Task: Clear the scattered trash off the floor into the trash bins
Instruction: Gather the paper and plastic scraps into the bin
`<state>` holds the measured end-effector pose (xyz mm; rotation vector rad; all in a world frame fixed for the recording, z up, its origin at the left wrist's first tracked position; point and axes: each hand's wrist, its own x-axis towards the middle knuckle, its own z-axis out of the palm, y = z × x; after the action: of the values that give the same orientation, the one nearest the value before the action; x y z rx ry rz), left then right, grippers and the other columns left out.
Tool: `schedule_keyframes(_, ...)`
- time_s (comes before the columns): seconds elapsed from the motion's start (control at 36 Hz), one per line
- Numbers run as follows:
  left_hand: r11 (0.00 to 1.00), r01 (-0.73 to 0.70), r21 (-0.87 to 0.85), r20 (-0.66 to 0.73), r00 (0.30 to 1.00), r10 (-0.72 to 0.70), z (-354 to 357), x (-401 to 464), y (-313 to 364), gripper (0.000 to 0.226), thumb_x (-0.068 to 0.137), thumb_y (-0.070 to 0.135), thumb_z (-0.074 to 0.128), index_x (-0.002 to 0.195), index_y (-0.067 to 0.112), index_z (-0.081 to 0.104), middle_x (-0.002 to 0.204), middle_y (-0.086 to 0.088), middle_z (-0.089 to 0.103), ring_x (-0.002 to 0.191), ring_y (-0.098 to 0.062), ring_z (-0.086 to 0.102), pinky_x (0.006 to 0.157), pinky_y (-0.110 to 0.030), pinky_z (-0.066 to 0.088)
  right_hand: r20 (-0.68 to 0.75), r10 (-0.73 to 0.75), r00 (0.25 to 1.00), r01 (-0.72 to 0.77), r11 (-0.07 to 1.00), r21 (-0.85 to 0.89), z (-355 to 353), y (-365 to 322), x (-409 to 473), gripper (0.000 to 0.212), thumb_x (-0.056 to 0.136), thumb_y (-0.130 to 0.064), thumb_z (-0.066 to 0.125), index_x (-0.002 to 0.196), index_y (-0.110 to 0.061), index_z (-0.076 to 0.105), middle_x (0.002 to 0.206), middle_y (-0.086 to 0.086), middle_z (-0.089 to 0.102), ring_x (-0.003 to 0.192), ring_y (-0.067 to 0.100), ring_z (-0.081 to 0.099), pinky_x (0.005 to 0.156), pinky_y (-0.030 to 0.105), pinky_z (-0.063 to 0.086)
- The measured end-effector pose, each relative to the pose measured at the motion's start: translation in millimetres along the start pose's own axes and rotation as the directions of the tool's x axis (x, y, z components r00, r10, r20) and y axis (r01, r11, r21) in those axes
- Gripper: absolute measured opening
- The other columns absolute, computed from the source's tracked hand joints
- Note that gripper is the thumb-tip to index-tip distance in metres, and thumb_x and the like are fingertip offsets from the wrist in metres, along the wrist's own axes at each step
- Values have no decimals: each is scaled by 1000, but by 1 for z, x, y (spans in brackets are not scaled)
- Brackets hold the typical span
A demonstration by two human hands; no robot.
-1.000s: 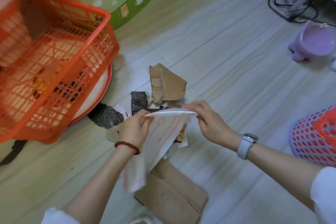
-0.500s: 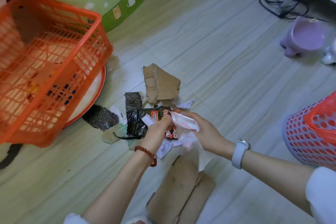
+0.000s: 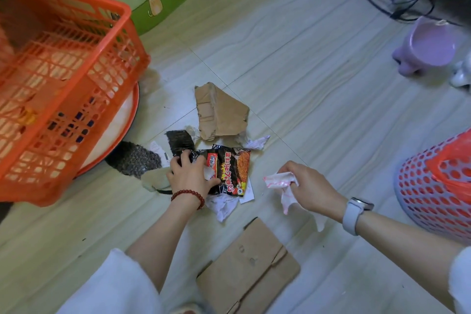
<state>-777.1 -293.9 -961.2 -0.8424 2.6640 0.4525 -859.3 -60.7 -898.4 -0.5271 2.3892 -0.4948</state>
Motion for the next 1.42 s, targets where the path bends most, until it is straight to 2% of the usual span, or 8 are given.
schedule_keyframes(0.33,896,-78,-437,-156,988,10,-7,-11,-21,32,73,-4,62,63,16,39,97,-5,42,87,-22,46,70,-22,32,73,64,995,-67,997,35,-2,-7,5,38,68,-34,34,101,-29,52,105,2,57,95,23,54,79,35,43)
schedule_keyframes(0.64,660,36,-750,-90,984,-155,-17,-41,-27,46,77,-11,46,111,19,57,127,-4,38,119,-20,39,102,-35,39,68,24,997,-24,1000,-10,4,-7,6,26,83,-57,49,98,-37,47,102,-6,55,94,17,55,76,31,40)
schedule_keyframes(0.72,650,21,-759,-100,984,-149,-18,-45,-28,50,79,-10,43,118,18,53,119,2,49,114,-26,49,94,-46,46,55,19,998,-19,1000,3,7,-9,5,32,79,-65,49,96,-38,46,101,-6,55,93,17,56,75,31,41)
schedule_keyframes(0.86,623,-4,-782,-174,962,-212,-24,-48,-27,57,78,-16,36,121,18,52,121,-2,52,81,-16,57,63,-23,45,54,9,998,-12,998,57,5,-13,4,30,78,-54,57,100,-36,47,105,-5,55,94,16,55,77,32,42)
schedule_keyframes(0.94,595,8,-803,-179,950,-255,-26,-45,-30,58,81,-12,32,120,23,55,122,-9,57,49,-11,52,43,-19,42,73,12,997,-16,998,53,4,-12,4,39,76,-52,62,108,-36,47,108,-4,52,96,16,55,79,31,41)
schedule_keyframes(1.06,639,85,-765,-84,970,-229,-31,-45,-26,29,93,18,40,103,24,66,105,-13,59,103,-33,53,82,-37,42,106,25,994,-27,1000,9,5,-12,3,51,74,-53,63,118,-35,44,114,-3,48,100,19,55,83,33,42)
schedule_keyframes(1.17,756,57,-652,-101,982,-161,-37,-50,-17,36,78,49,65,67,15,62,78,-1,45,77,-19,47,65,-27,33,101,28,994,-24,999,-38,7,-12,3,53,75,-55,62,121,-35,43,119,-2,48,101,20,55,84,34,42)
schedule_keyframes(1.42,898,-3,-439,-57,998,-25,-37,-53,-16,59,53,58,79,62,16,40,84,2,30,76,-17,37,59,-27,31,69,48,996,-39,992,-123,12,-11,6,54,75,-57,60,121,-35,41,119,-2,46,99,23,59,77,32,40)
